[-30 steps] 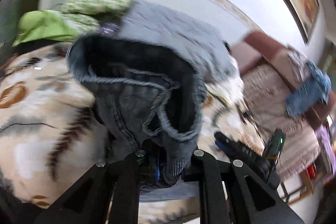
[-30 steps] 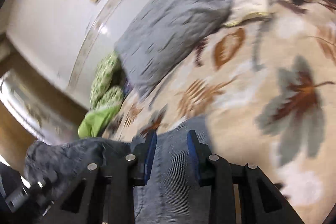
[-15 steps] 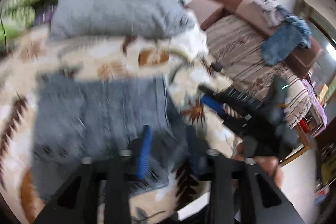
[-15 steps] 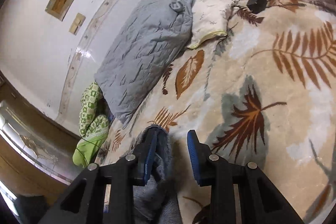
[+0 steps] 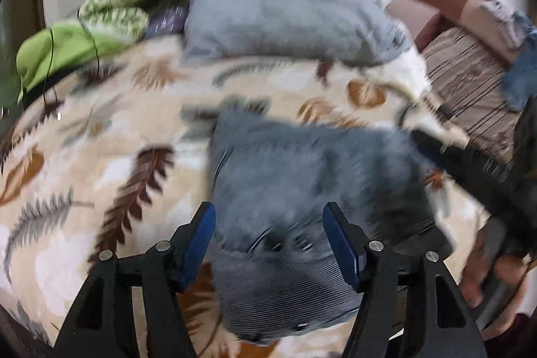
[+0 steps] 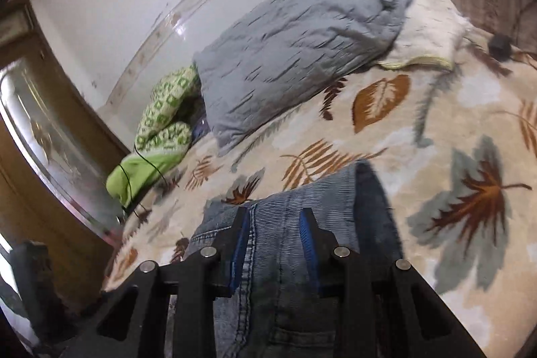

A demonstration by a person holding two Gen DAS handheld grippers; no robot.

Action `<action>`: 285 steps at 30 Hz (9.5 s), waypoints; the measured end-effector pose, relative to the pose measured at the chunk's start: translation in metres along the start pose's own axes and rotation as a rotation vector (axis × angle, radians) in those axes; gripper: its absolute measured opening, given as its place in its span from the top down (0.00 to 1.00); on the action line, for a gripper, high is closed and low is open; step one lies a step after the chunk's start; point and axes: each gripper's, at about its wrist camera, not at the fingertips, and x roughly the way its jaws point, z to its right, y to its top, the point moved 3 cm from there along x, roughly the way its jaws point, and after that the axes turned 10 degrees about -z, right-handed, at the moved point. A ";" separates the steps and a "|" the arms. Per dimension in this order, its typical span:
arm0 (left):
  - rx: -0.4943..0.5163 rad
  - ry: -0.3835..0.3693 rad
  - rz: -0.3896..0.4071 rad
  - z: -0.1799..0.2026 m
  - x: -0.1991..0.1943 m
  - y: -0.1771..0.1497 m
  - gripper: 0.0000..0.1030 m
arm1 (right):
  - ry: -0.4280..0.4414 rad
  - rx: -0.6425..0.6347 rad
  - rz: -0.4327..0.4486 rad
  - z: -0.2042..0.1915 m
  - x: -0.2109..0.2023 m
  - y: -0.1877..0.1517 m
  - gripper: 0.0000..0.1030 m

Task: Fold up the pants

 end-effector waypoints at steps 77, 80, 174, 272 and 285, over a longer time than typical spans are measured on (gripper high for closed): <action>-0.012 0.263 0.217 -0.044 -0.053 -0.040 0.09 | -0.229 -0.300 -0.073 -0.046 -0.027 -0.086 0.42; -0.025 0.262 0.221 -0.049 -0.056 -0.040 0.09 | -0.211 -0.324 -0.073 -0.057 -0.024 -0.089 0.42; 0.024 0.018 -0.102 -0.054 0.085 0.052 0.08 | -0.230 -0.289 -0.325 -0.020 0.126 0.015 0.45; 0.002 -0.086 0.027 -0.061 -0.005 -0.016 0.08 | -0.032 -0.026 -0.172 0.053 -0.057 -0.047 0.33; 0.020 -0.308 -0.158 -0.055 0.045 0.010 0.08 | 0.091 0.098 -0.439 0.098 0.009 -0.018 0.33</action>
